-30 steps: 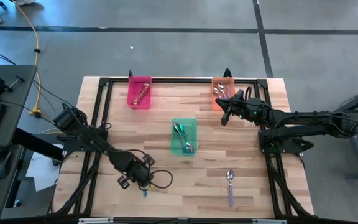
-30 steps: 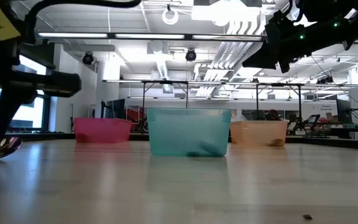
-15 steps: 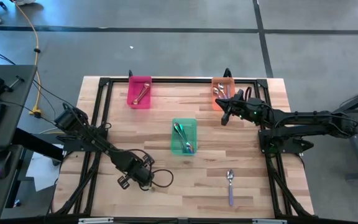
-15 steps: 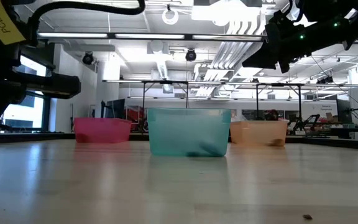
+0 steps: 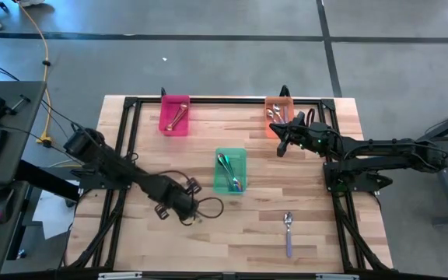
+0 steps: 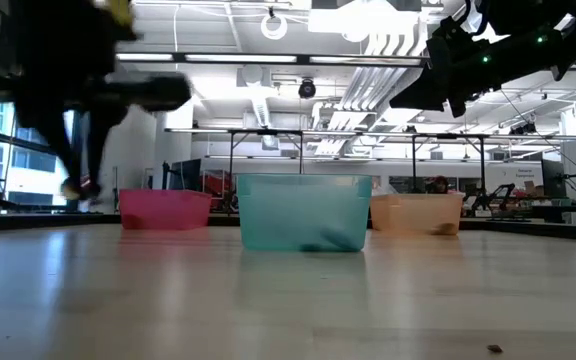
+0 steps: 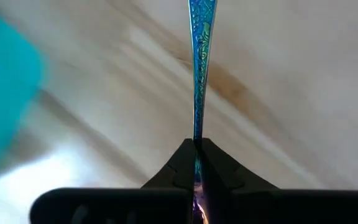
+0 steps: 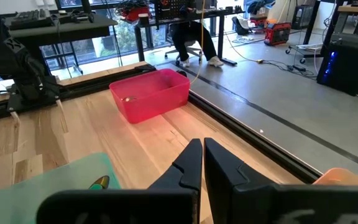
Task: Sort silverware by color (type)
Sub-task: Put the blue spoon into the green bin
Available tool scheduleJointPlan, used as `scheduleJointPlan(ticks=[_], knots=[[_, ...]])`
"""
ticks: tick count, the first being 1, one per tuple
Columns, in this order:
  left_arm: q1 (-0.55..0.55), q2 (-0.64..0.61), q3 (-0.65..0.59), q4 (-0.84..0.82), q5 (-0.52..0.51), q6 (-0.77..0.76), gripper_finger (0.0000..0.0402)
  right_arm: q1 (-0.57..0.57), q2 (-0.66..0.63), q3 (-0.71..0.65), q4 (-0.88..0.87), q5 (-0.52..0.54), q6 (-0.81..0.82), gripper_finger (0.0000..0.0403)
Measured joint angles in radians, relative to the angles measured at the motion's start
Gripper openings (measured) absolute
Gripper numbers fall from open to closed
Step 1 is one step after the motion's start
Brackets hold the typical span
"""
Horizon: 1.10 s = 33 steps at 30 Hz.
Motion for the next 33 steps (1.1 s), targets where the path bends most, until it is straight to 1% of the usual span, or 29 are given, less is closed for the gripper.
scheduleJointPlan(ticks=[4, 8, 16, 21, 25, 33], knots=[[0.042, 0.002, 0.067, -0.041, -0.035, 0.150, 0.0001, 0.000, 0.000, 0.000, 0.000, 0.000, 0.000, 0.0002], [0.108, 0.000, 0.152, -0.042, -0.050, 0.307, 0.0001, 0.000, 0.000, 0.000, 0.000, -0.001, 0.000, 0.0002], [0.250, 0.003, 0.293, -0.043, -0.059, 0.535, 0.0000, 0.000, 0.000, 0.000, 0.000, -0.001, 0.000, 0.0002], [0.311, 0.053, 0.362, -0.033, -0.054, 0.671, 0.0000, 0.000, 0.000, 0.000, 0.000, -0.002, 0.000, 0.0002], [0.349, 0.100, 0.405, -0.018, -0.048, 0.756, 0.0000, 0.000, 0.000, 0.000, 0.000, -0.002, -0.007, 0.0002], [0.402, 0.200, 0.423, 0.032, -0.032, 0.832, 0.0000, 0.000, 0.000, -0.001, -0.003, -0.002, -0.018, 0.0002]])
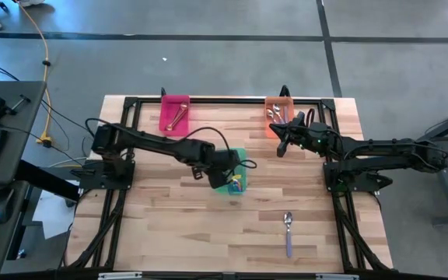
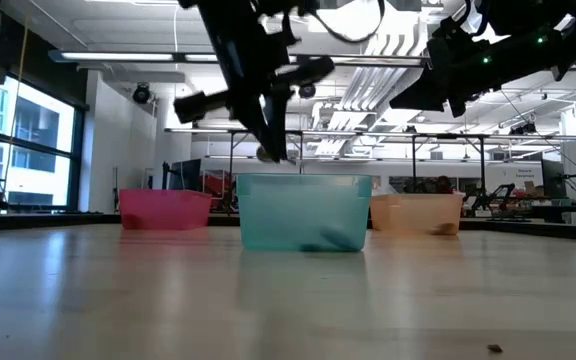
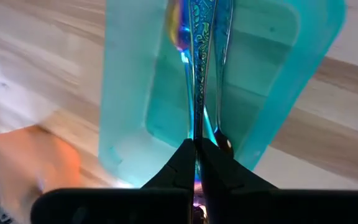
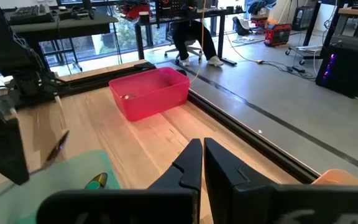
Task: Sort silverware by color (type)
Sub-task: Put the blue spoon into the green bin
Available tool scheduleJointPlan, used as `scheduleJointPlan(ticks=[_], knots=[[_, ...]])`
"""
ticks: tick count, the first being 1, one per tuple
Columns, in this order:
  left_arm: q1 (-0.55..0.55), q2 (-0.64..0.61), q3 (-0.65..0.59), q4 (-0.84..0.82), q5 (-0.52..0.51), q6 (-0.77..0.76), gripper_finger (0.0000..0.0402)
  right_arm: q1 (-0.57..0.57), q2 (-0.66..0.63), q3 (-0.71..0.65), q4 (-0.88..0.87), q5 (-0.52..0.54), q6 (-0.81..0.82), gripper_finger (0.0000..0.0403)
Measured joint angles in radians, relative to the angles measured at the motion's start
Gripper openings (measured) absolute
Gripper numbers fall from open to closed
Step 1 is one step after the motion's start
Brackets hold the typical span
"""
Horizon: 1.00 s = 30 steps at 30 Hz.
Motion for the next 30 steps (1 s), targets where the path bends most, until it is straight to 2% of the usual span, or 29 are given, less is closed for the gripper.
scheduleJointPlan(ticks=[7, 15, 30], knots=[[0.038, 0.032, 0.000, 0.058, 0.046, 0.012, 0.0000, 0.000, 0.000, 0.000, -0.005, 0.000, -0.008, 0.0002], [0.072, 0.037, -0.001, 0.088, 0.101, -0.064, 0.0000, 0.000, 0.000, 0.000, -0.005, 0.000, -0.008, 0.0002], [0.084, 0.122, -0.003, 0.132, 0.102, -0.151, 0.0003, 0.000, 0.000, 0.000, -0.006, 0.000, -0.008, 0.0002]])
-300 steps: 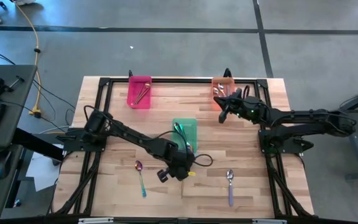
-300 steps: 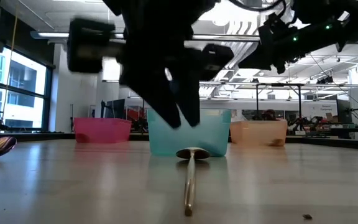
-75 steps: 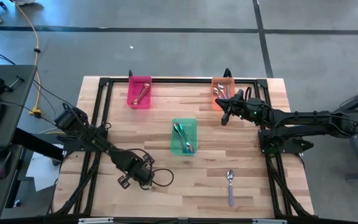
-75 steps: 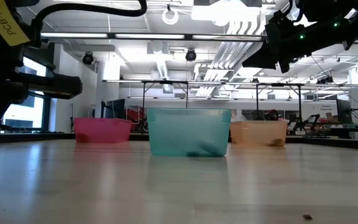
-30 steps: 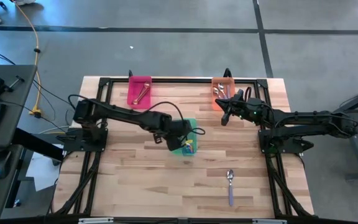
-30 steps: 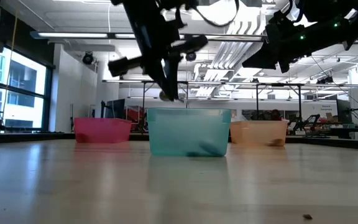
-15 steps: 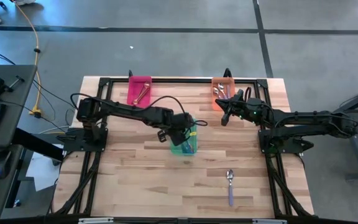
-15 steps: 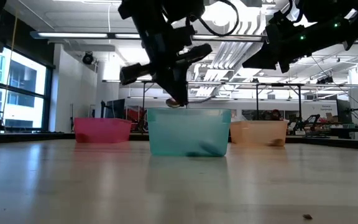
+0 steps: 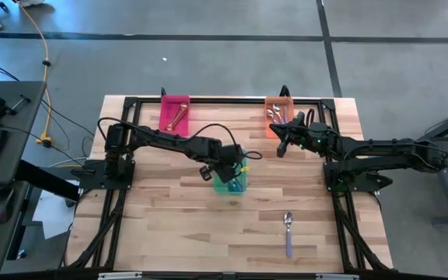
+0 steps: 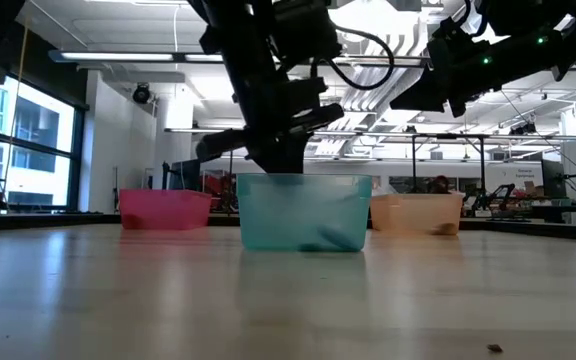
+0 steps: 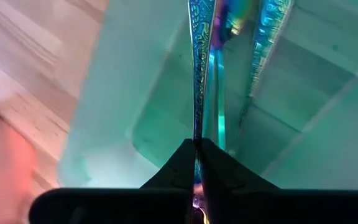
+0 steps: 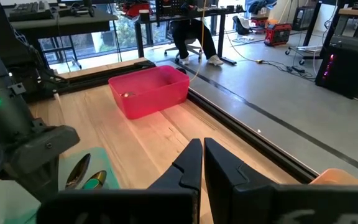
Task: Sort silverware by color (type)
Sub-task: Put the blue spoon into the green bin, then put the purple spoon into the orange bin
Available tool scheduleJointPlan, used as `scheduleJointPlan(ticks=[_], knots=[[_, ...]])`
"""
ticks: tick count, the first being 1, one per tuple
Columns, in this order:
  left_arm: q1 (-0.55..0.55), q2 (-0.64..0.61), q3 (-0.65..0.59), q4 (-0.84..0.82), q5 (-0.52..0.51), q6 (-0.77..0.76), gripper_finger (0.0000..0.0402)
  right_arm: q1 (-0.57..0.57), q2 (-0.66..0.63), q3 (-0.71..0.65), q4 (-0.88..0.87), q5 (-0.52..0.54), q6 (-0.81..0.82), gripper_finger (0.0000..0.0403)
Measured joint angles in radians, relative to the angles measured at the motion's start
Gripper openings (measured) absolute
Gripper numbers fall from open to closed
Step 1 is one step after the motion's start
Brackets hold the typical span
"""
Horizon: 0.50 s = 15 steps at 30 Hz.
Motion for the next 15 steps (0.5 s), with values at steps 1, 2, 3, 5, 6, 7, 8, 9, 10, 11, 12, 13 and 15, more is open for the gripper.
scheduleJointPlan(ticks=[1, 2, 3, 5, 6, 7, 8, 9, 10, 11, 12, 13, 15], knots=[[0.000, 0.000, -0.001, -0.006, -0.002, -0.022, 0.0007, 0.000, 0.000, 0.000, 0.000, 0.000, -0.001, 0.0002], [0.000, 0.000, -0.001, -0.004, -0.003, -0.040, 0.0012, 0.000, 0.000, 0.000, 0.000, 0.000, -0.003, 0.0002], [0.000, 0.000, -0.001, -0.001, -0.003, -0.052, 0.0017, 0.000, 0.000, 0.000, 0.000, 0.000, -0.004, 0.0002], [0.000, 0.000, -0.001, -0.005, -0.008, -0.077, 0.0028, 0.000, 0.000, 0.000, 0.000, 0.000, -0.008, 0.0002], [0.000, -0.001, -0.001, -0.006, -0.011, -0.088, 0.0033, 0.000, 0.000, 0.000, 0.000, 0.000, -0.010, 0.0002], [0.000, -0.005, -0.001, -0.009, -0.011, -0.100, 0.0037, 0.000, 0.000, 0.000, 0.000, 0.000, -0.011, 0.0002], [0.000, -0.008, -0.001, -0.008, -0.011, -0.113, 0.0040, 0.000, 0.000, 0.000, 0.000, 0.000, -0.011, 0.0002], [0.001, -0.010, -0.001, -0.004, -0.010, -0.127, 0.0040, 0.000, 0.000, 0.000, 0.000, 0.000, -0.010, 0.0002], [0.005, -0.010, 0.000, -0.004, -0.008, -0.135, 0.0040, 0.000, 0.000, 0.000, 0.000, 0.000, -0.010, 0.0002], [0.007, -0.011, -0.001, -0.008, -0.001, -0.149, 0.0039, 0.000, 0.000, 0.000, 0.000, 0.000, -0.010, 0.0002], [0.009, -0.011, -0.001, -0.009, 0.001, -0.160, 0.0035, 0.000, 0.000, 0.000, 0.000, 0.000, -0.010, 0.0002], [0.012, -0.012, -0.001, -0.006, 0.006, -0.171, 0.0031, 0.000, 0.000, 0.000, 0.000, 0.000, -0.009, 0.0002], [0.012, -0.014, -0.001, -0.005, 0.012, -0.201, 0.0016, 0.000, 0.000, 0.000, 0.000, 0.000, -0.009, 0.0002]])
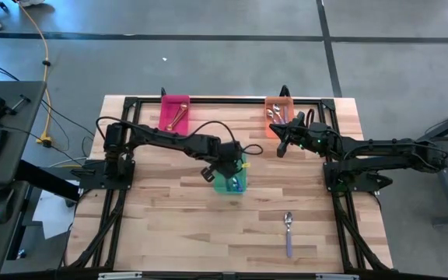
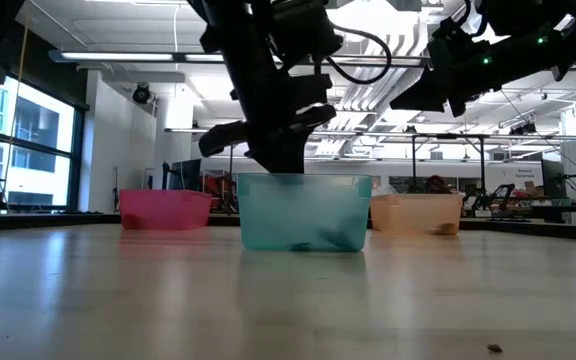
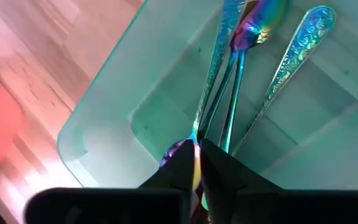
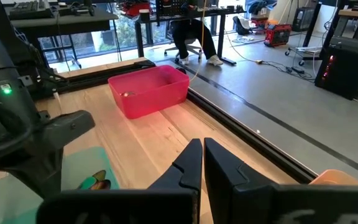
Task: Sort silverware by color (type)
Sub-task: Put the purple spoon into the orange bin
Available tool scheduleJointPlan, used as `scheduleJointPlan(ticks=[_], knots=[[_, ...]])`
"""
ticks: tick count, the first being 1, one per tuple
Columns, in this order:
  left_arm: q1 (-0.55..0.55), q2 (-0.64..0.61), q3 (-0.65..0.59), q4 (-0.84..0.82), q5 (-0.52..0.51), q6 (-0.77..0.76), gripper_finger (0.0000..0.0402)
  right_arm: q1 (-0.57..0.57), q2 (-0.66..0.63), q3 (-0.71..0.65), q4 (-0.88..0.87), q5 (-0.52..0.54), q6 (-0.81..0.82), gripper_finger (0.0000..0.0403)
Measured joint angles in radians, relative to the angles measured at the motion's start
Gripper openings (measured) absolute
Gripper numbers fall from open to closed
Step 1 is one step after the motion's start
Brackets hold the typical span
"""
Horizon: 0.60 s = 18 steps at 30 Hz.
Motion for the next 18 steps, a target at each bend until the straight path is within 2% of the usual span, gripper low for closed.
scheduleJointPlan(ticks=[5, 8, 13, 18], knots=[[0.001, -0.031, -0.001, -0.003, 0.062, -0.087, 0.0002, 0.000, 0.000, 0.000, -0.001, 0.000, 0.001, 0.0002], [0.006, -0.094, -0.050, 0.069, 0.137, -0.155, 0.0000, 0.000, 0.000, 0.000, -0.004, 0.000, 0.000, 0.0002], [0.007, -0.258, -0.226, 0.291, 0.178, -0.277, 0.0000, 0.000, 0.000, 0.000, -0.009, 0.000, -0.001, 0.0002], [0.001, -0.444, -0.457, 0.516, 0.181, -0.456, 0.0000, 0.000, 0.000, 0.000, -0.005, 0.000, 0.008, 0.0002]])
